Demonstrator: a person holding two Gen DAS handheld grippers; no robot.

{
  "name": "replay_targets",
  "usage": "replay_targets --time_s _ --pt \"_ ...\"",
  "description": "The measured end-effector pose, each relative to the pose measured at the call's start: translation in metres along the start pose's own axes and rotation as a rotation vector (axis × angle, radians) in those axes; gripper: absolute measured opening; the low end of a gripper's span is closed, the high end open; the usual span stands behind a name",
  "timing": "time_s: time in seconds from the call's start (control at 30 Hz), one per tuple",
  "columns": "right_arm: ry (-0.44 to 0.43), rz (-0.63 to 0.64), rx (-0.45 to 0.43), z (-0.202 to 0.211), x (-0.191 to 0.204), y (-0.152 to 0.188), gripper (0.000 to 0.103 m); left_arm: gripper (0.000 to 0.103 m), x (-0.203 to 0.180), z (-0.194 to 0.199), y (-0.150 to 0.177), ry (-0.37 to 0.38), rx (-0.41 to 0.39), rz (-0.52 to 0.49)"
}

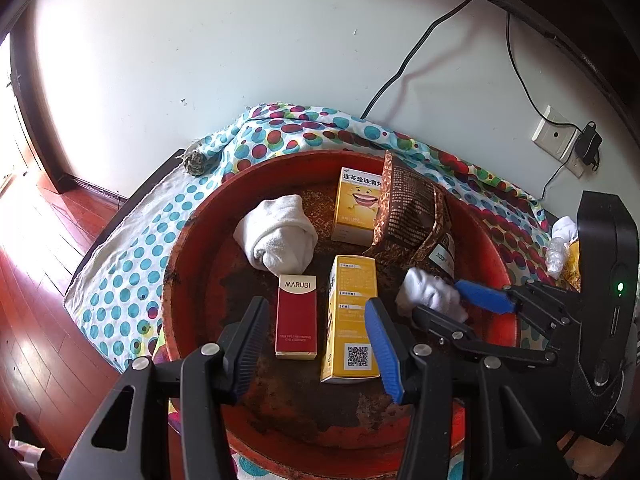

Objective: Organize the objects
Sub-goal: 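Lower the white sock into the red tray and open the right tool, then grasp the clear plastic bag with the left tool while the right tool grasps the yellow chip bag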

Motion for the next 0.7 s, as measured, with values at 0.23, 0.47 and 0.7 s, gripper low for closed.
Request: replay_targets --time_s 0.23,0.47,0.7 --pt "0.033 -0.035 -0.088 0.040 -0.024 -0.007 0.078 0.051 -0.005 0.004 -0.003 0.019 -0.009 0.007" --pt "0.170 -0.161 -0.131 0.110 -0.117 0.036 0.078 0.051 -0.041 0.007 0.000 0.073 -0.005 -0.054" --pt "0.357 -0.373 -0.160 0.176 -0.227 0.099 0.078 0.051 -0.103 0.009 0.018 0.181 0.026 -0.145"
Point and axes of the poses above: each gripper's, at about its wrist camera, not at the fingertips, and z roughly against the way its jaws point, x to its left, y to its underside, the point moved 5 cm from there along -z, roughly the way its jaws point, and after that the axes turned 12 degrees about -x, right-handed, at the moved point
